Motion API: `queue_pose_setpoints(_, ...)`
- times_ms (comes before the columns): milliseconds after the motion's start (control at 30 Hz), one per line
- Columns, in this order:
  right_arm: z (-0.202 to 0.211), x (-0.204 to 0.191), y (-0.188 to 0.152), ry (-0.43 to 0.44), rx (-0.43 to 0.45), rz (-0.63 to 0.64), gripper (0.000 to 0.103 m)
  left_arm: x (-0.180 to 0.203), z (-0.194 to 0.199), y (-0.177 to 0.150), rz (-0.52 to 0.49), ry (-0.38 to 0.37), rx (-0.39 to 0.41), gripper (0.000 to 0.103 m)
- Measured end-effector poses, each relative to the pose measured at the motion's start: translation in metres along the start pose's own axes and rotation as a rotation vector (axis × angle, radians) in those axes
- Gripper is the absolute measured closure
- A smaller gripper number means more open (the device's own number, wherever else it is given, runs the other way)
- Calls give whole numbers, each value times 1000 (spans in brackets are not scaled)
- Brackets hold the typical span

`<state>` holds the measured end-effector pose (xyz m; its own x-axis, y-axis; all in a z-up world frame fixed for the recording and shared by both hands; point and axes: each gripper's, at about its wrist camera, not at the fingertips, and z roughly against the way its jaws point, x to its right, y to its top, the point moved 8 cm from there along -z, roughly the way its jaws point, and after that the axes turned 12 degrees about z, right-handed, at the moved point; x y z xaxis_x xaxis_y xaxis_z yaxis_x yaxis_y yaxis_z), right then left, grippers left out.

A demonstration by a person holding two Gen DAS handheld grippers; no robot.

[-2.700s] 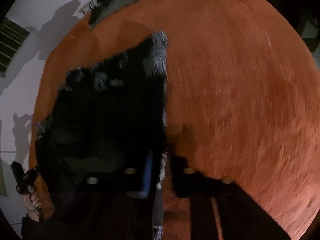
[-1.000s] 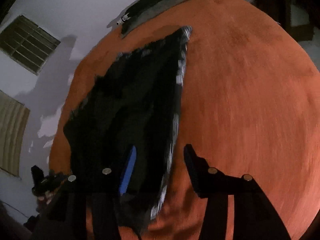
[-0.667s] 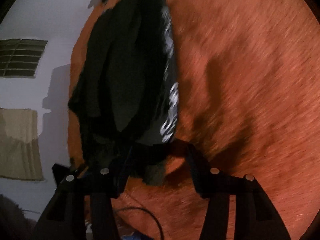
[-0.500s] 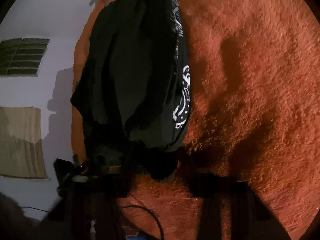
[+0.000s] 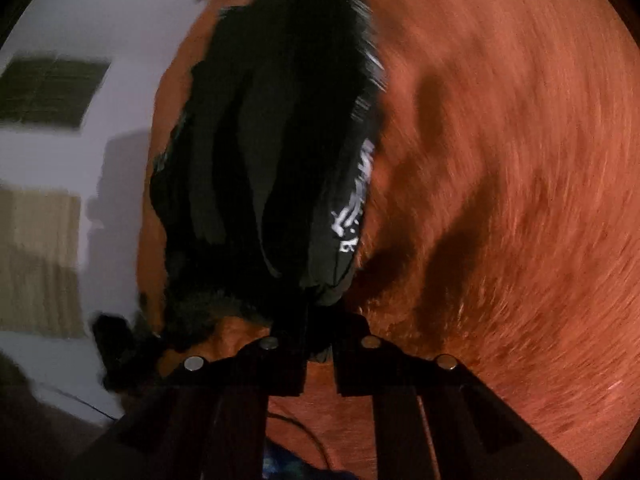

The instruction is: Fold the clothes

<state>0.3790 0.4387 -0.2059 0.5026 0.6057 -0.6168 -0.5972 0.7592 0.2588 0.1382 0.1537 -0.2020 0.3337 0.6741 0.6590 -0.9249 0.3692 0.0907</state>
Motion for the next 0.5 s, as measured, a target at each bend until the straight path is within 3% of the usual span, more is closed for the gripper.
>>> queue_pose_setpoints(167,-11,7,-12,42,-49,-57,87,1,-2,10,-106,114,-41,87)
queue_pose_setpoints(233,-3,11,-13,17,-69,-54,83,8,17,15,-137,82,-44,85)
queue_pose_setpoints(333,20,11,-8,-125,-71,69,81,21,36,23,-160,17,-99,76)
queue_pose_setpoints(400,36,5,2,-191,-53,161,81,37,47,29,-167,-39,-76,75)
queue_pose_setpoints(500,50,-14,26,-211,15,292,81,60,41,35,-235,-35,-41,72)
